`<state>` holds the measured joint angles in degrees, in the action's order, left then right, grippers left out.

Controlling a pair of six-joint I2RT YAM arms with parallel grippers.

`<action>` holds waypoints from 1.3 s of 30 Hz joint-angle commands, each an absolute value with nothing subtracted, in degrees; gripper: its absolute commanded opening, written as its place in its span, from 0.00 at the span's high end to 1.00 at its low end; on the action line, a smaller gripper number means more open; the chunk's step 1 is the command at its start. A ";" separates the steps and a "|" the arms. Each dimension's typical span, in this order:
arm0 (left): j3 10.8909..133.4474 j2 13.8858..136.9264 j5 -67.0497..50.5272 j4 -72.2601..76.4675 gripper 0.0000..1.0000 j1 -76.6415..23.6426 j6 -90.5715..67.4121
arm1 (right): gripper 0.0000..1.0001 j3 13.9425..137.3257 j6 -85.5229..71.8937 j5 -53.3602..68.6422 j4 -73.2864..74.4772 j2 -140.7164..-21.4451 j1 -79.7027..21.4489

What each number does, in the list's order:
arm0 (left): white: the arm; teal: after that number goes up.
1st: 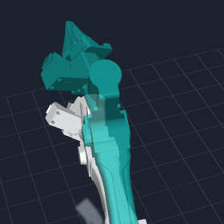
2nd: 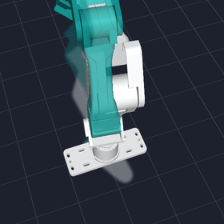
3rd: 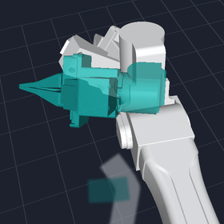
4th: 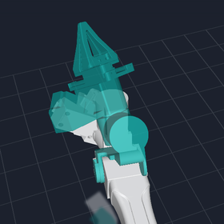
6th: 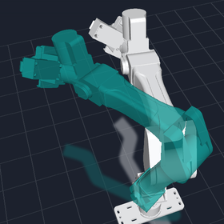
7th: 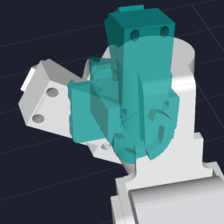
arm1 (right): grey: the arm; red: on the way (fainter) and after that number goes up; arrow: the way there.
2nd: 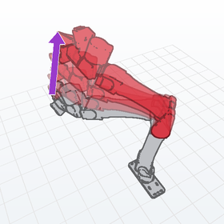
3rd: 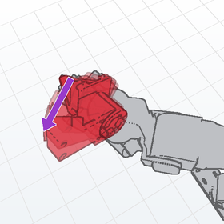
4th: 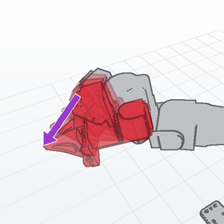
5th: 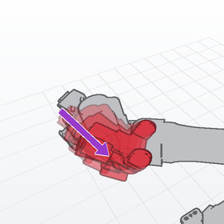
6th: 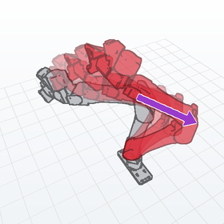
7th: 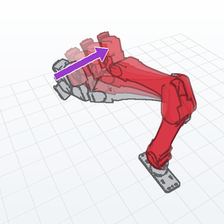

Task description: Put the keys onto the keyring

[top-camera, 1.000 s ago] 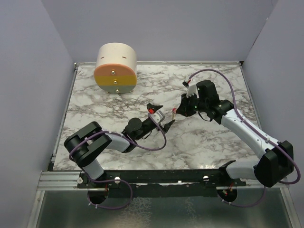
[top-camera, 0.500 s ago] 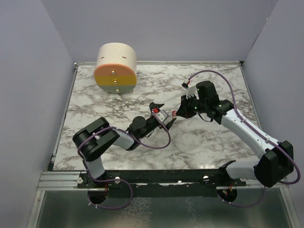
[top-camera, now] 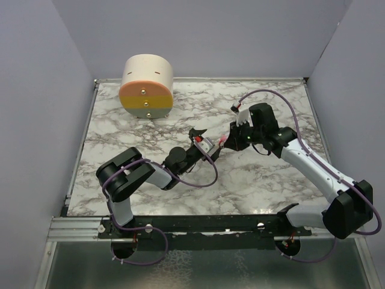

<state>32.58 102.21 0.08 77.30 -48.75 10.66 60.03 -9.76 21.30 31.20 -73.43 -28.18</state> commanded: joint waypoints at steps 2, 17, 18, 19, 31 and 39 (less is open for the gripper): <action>33.75 102.49 2.53 80.60 0.02 -47.52 10.40 | 0.99 59.52 -8.66 22.59 33.02 -71.94 -28.48; 35.92 102.39 -0.24 80.53 0.02 -46.82 8.42 | 0.99 59.41 -7.56 22.68 34.27 -72.59 -28.42; 35.92 102.39 -0.33 80.54 0.02 -46.87 8.44 | 0.99 59.41 -7.50 22.61 34.23 -72.66 -28.42; 35.94 102.33 -0.33 80.36 0.02 -46.85 8.44 | 0.99 59.40 -7.45 22.59 34.27 -72.75 -28.47; 33.05 95.10 14.90 75.51 0.01 -45.62 5.35 | 0.99 60.66 -6.26 20.02 36.73 -75.11 -28.47; 29.69 89.91 16.19 73.52 0.01 -45.53 4.16 | 0.99 61.47 -6.15 18.74 37.60 -76.16 -28.48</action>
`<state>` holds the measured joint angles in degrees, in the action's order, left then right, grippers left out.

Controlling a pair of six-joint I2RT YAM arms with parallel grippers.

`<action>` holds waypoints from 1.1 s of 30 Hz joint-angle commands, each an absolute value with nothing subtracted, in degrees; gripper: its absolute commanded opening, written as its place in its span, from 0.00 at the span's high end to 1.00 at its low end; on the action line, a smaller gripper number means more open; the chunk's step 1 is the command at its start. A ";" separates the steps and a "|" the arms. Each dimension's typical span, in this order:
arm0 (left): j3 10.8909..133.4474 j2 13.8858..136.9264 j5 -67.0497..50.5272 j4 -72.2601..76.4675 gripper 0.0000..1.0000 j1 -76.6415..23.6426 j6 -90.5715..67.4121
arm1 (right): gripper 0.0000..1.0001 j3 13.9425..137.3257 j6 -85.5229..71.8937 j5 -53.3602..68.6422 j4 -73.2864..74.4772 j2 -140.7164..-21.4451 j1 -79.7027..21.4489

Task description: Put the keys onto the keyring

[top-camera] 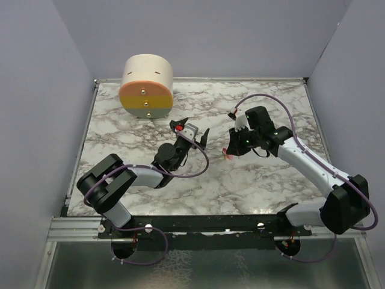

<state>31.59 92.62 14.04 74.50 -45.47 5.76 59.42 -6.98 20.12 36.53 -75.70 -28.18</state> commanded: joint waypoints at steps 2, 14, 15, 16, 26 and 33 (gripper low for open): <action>28.80 89.19 13.62 73.62 0.01 -45.48 3.79 | 0.99 61.82 -6.22 18.41 37.62 -76.44 -28.40; 26.40 91.37 -8.71 76.82 0.05 -45.60 1.78 | 0.99 62.83 -5.84 23.20 32.72 -79.16 -28.47; 27.05 91.73 -11.08 76.43 0.06 -45.60 1.23 | 0.99 62.88 -5.47 23.20 32.70 -79.31 -28.48; 27.82 92.14 -13.08 75.90 0.07 -45.59 0.64 | 0.99 62.99 -5.15 23.02 32.76 -79.46 -28.48; 32.92 94.63 -23.74 69.46 0.20 -45.59 0.59 | 0.99 64.22 -2.78 22.75 33.55 -78.87 -28.43; 33.55 94.87 -28.82 68.71 0.43 -43.77 -1.33 | 0.99 64.00 -1.11 23.04 34.21 -77.43 -28.40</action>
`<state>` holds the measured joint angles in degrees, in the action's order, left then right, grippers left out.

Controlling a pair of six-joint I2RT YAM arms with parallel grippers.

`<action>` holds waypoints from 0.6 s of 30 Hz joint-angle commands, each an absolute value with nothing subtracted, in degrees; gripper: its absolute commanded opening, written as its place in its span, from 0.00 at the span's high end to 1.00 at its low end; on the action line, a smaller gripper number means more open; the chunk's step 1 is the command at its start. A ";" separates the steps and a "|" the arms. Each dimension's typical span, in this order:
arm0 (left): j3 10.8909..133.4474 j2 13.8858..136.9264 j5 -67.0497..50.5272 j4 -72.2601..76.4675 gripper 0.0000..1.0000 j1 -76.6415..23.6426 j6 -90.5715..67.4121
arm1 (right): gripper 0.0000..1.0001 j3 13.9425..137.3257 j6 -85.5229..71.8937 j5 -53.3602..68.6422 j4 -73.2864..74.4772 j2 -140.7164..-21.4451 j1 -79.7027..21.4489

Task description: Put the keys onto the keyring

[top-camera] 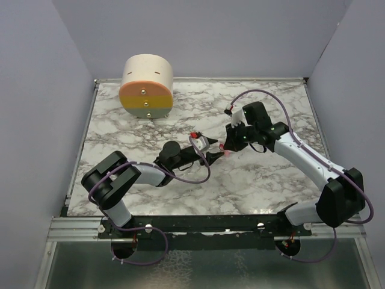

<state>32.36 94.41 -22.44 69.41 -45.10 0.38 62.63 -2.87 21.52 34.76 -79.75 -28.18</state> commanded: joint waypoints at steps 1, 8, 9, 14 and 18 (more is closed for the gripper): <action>33.64 94.99 -29.99 68.73 0.46 -43.12 -1.91 | 0.99 63.91 -0.96 23.25 34.07 -77.17 -28.47; 34.62 96.02 -38.54 70.61 0.50 -39.38 -6.03 | 0.99 63.19 0.38 25.52 33.58 -75.21 -28.43; 34.81 96.32 -39.56 71.51 0.50 -39.00 -6.60 | 0.99 63.19 0.60 25.90 33.65 -75.03 -28.43; 37.33 100.51 -46.33 77.78 0.50 -37.15 -12.79 | 0.99 63.19 1.59 27.59 34.18 -74.46 -28.52; 39.61 104.58 -51.42 85.56 0.55 -35.93 -19.80 | 0.99 63.19 1.93 28.01 34.28 -74.18 -28.64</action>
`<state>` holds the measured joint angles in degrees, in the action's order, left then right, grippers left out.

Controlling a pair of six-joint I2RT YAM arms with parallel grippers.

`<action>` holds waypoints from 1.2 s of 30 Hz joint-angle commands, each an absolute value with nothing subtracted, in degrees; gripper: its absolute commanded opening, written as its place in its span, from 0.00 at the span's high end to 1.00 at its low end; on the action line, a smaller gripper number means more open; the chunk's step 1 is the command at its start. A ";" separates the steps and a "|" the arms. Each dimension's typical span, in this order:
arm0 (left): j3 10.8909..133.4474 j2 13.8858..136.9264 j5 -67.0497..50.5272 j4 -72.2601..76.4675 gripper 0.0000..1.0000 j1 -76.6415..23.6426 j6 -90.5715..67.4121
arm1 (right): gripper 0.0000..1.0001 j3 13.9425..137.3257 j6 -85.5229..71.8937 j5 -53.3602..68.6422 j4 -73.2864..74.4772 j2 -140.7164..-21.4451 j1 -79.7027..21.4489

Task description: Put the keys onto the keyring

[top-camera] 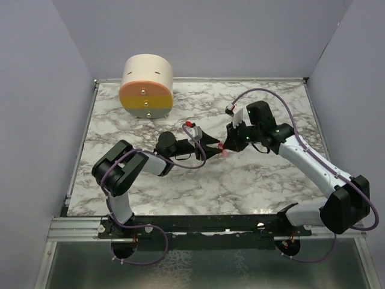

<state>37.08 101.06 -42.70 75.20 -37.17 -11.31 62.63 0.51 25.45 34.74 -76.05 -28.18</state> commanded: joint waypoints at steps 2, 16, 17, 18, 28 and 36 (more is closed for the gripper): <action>40.90 105.71 -53.04 85.99 0.59 -35.75 -21.10 | 0.99 63.24 1.99 28.06 34.19 -74.18 -28.65; 42.71 107.25 -54.93 85.13 0.94 -35.54 -22.15 | 0.99 63.46 2.09 27.65 33.23 -73.93 -28.80; 42.67 107.23 -54.74 85.10 0.96 -35.51 -22.10 | 0.99 63.38 2.04 27.68 33.16 -73.90 -28.81; 42.70 107.23 -54.61 85.04 0.98 -35.51 -22.19 | 0.99 63.33 2.03 27.63 33.14 -73.84 -28.82; 41.66 105.90 -50.37 83.84 1.00 -35.34 -22.51 | 0.99 62.57 1.06 26.21 31.96 -72.65 -28.82; 39.59 106.42 -46.21 88.79 1.00 -34.55 -28.96 | 0.89 58.11 -2.85 26.05 24.65 -68.93 -28.79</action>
<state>41.15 106.94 -49.08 84.25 -35.22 -24.16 59.75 -0.19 26.11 31.48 -71.70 -28.45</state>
